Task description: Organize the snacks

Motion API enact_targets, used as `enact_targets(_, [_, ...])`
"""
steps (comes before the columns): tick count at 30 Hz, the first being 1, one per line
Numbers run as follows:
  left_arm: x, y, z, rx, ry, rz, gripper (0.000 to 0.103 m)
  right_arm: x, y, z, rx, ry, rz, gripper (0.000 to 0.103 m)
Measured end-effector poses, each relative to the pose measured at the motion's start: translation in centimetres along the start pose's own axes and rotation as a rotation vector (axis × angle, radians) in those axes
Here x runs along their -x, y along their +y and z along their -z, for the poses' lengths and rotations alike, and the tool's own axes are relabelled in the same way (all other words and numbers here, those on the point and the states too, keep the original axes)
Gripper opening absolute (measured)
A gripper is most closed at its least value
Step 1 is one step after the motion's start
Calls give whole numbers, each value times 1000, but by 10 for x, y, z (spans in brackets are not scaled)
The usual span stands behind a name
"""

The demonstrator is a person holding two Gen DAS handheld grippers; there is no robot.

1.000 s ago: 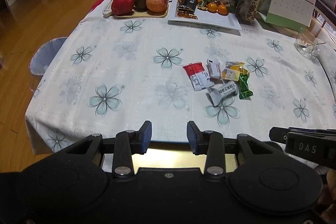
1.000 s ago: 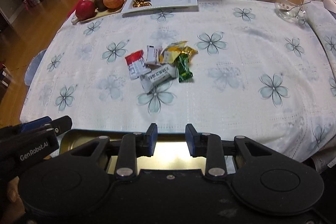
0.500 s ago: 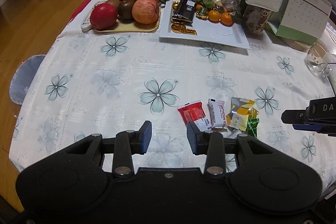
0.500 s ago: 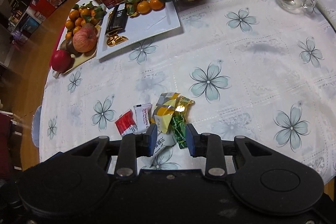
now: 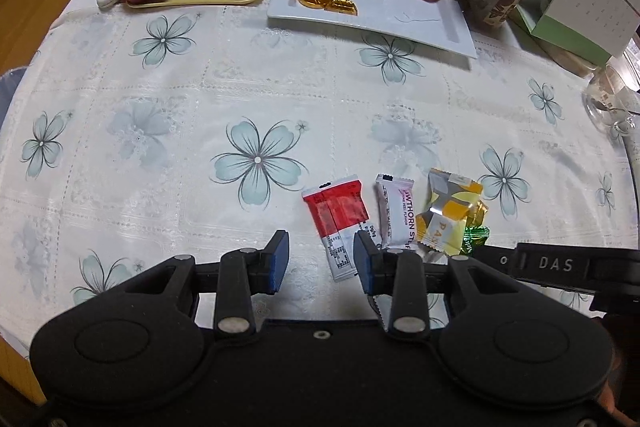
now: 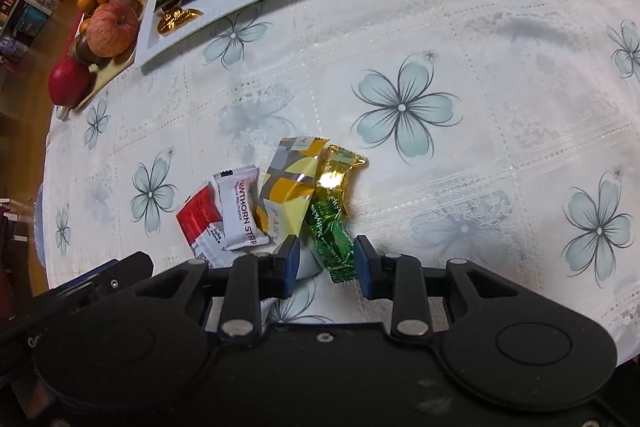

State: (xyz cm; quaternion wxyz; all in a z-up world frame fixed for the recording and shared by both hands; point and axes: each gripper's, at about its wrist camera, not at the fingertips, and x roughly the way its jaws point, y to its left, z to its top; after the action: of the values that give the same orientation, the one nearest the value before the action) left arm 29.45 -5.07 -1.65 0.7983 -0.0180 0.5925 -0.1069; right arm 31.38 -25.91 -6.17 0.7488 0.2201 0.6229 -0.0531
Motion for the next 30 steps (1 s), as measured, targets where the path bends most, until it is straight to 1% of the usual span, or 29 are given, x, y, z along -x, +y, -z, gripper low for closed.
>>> enact_targets(3, [-8, 3, -3, 19, 35, 14, 45, -7, 3, 0, 2, -7, 41, 33])
enact_targets(5, [-13, 5, -6, 38, 54, 16, 45, -13, 2, -1, -8, 5, 63, 33])
enact_targets(9, [-24, 6, -11, 70, 80, 14, 45, -23, -3, -4, -38, 51, 46, 33])
enact_targets(14, [-39, 2, -15, 94, 111, 1, 45, -29, -3, -4, -49, 74, 46, 33])
enact_targets(17, [-48, -2, -16, 96, 124, -14, 45, -32, 2, -1, -45, 83, 63, 33])
enact_targets(18, [-50, -4, -16, 97, 127, -17, 45, -33, 4, 0, -35, 89, 74, 32])
enact_targets(20, [-54, -6, -16, 100, 130, -17, 45, -33, 9, 2, -10, 101, 88, 25])
enact_targets(23, [-57, -10, -17, 98, 124, -19, 45, -33, 7, 4, -21, 129, 70, 23])
enact_targets(27, [-58, -13, -18, 99, 102, -25, 45, -32, -7, 3, -95, 192, 9, 21])
enact_targets(30, [-59, -14, -19, 103, 92, -22, 45, -26, -14, 2, -122, 189, -7, 21])
